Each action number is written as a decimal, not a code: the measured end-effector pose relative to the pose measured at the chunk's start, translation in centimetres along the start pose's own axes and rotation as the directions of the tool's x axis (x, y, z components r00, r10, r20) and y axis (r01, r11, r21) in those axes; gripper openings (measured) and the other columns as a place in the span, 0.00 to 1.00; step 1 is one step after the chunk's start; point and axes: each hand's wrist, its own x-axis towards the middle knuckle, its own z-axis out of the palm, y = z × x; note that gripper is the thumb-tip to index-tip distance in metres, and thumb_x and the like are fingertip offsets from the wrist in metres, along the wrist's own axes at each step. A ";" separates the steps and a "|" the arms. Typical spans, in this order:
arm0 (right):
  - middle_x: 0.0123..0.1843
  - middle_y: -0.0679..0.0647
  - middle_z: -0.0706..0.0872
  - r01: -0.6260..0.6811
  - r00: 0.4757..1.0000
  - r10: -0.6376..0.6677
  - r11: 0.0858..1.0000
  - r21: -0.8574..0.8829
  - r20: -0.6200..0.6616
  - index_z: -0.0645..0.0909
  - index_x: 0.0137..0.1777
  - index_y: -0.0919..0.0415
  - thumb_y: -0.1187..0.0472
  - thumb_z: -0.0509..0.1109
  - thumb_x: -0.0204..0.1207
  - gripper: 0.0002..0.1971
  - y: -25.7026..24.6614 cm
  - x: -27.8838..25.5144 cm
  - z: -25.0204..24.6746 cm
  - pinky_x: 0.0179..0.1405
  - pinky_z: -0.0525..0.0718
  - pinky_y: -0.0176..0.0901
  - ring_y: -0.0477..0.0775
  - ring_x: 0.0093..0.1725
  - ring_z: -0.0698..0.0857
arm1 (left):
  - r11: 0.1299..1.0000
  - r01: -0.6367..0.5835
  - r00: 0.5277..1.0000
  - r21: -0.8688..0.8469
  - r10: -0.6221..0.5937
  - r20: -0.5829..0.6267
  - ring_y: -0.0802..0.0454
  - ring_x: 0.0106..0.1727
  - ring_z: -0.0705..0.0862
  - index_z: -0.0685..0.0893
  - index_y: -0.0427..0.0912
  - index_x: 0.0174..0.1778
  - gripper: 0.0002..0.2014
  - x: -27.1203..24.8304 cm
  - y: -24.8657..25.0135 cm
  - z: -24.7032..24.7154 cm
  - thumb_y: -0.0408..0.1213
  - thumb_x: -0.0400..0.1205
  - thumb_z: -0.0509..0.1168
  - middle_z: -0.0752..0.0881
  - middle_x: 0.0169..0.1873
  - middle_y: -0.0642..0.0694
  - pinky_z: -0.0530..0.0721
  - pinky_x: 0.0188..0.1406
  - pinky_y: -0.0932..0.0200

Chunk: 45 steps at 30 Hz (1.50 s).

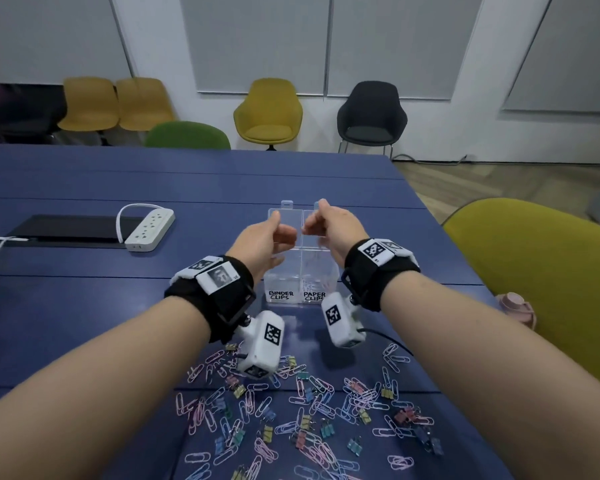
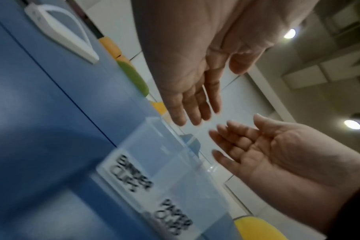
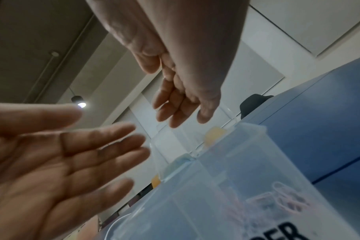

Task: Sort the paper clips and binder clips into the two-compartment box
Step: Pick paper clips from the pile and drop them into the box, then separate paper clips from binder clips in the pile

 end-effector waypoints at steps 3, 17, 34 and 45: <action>0.34 0.55 0.84 0.042 0.997 -0.043 0.999 -0.007 -0.058 0.76 0.32 0.59 0.54 0.56 0.84 0.20 0.3 -0.8 -0.6 0.39 0.73 0.44 0.52 0.36 0.83 | 0.994 -0.064 0.997 0.085 0.068 -0.048 0.49 0.51 0.82 0.82 0.42 0.46 0.16 -1.1 -0.7 -2.3 0.46 0.87 0.53 0.84 0.48 0.44 0.78 0.57 0.51; 0.40 0.57 0.86 0.148 0.979 -0.202 0.776 -0.613 -0.019 0.76 0.39 0.62 0.62 0.63 0.77 0.07 1.0 -6.8 -0.9 0.44 0.77 0.44 0.57 0.43 0.82 | 0.667 -0.108 0.992 0.738 0.030 0.119 0.57 0.41 0.82 0.85 0.44 0.44 0.03 -5.7 -5.2 -10.4 0.36 0.81 0.66 0.86 0.40 0.51 0.78 0.48 0.62; 0.51 0.58 0.78 -0.025 0.985 -0.137 0.504 -0.863 -0.109 0.79 0.48 0.59 0.67 0.59 0.73 0.09 1.5 -2.3 -1.6 0.49 0.79 0.48 0.65 0.51 0.81 | 0.489 -0.346 0.927 0.801 0.312 0.210 0.50 0.57 0.81 0.82 0.49 0.61 0.12 -0.9 -2.2 -4.4 0.40 0.82 0.61 0.84 0.54 0.50 0.78 0.64 0.53; 0.44 0.53 0.82 -0.018 0.998 -0.037 0.670 -0.742 -0.057 0.83 0.50 0.61 0.69 0.64 0.72 0.09 3.4 -2.0 -3.8 0.45 0.77 0.37 0.53 0.45 0.80 | 0.414 -0.115 0.993 0.903 0.066 0.096 0.45 0.67 0.78 0.78 0.59 0.65 0.24 2.0 -1.0 0.4 0.30 0.78 0.52 0.84 0.63 0.53 0.63 0.68 0.45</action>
